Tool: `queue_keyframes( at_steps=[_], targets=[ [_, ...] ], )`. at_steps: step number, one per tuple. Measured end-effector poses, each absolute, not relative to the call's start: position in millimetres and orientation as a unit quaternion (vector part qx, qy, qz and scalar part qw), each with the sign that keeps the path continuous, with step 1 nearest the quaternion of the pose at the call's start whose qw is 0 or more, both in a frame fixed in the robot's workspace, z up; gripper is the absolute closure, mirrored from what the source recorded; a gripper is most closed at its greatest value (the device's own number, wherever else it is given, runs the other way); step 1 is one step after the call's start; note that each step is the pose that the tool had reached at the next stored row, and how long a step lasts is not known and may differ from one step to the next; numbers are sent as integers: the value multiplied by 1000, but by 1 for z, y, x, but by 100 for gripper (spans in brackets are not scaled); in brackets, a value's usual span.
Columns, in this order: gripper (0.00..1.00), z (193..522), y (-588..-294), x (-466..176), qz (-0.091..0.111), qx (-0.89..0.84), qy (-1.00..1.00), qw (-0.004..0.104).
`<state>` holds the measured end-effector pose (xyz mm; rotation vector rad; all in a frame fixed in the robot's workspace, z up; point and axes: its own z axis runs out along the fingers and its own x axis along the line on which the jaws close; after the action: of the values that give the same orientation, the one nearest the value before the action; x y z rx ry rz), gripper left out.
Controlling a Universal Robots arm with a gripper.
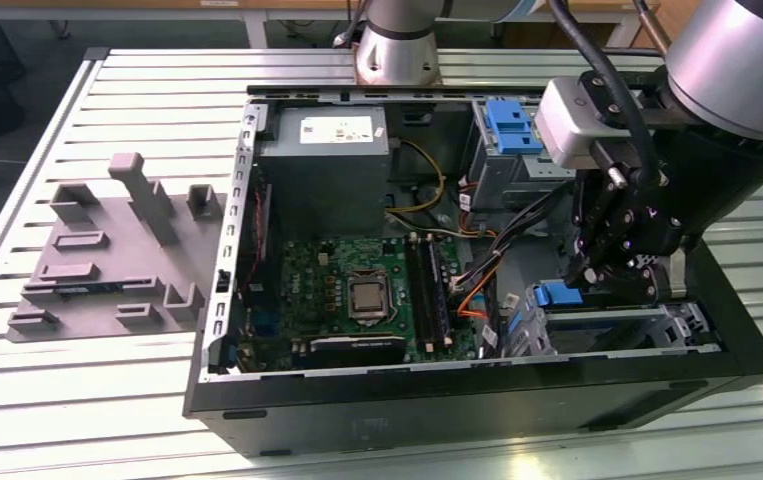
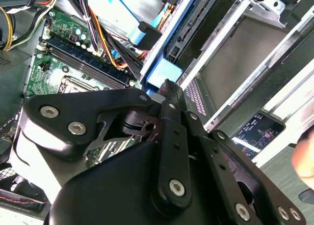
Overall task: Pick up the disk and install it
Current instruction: 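Insert the first disk wire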
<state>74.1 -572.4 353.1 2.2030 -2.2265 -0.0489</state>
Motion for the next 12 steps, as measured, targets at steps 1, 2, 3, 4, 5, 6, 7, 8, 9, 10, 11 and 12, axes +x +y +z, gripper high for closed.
queue_keyframes(
  at_steps=[1, 2, 3, 4, 5, 6, 7, 8, 9, 10, 11, 12],
  targets=[
    [89, 353, -572, 74, -16, 703, -711, 5],
    [89, 353, -572, 74, -16, 703, -711, 5],
    [89, 353, -572, 74, -16, 703, -711, 5],
    [89, 353, -572, 74, -16, 703, -711, 5],
    [89, 353, -572, 74, -16, 703, -711, 5],
    [89, 353, -572, 74, -16, 703, -711, 5],
    [89, 353, -572, 75, -16, 703, -711, 4],
    [89, 353, -572, 76, -16, 703, -711, 4],
    [89, 353, -572, 77, -16, 703, -711, 4],
    [89, 353, -572, 78, -16, 703, -711, 4],
    [89, 353, -572, 78, -16, 703, -711, 4],
    [89, 353, -572, 78, -16, 703, -711, 5]
  ],
)
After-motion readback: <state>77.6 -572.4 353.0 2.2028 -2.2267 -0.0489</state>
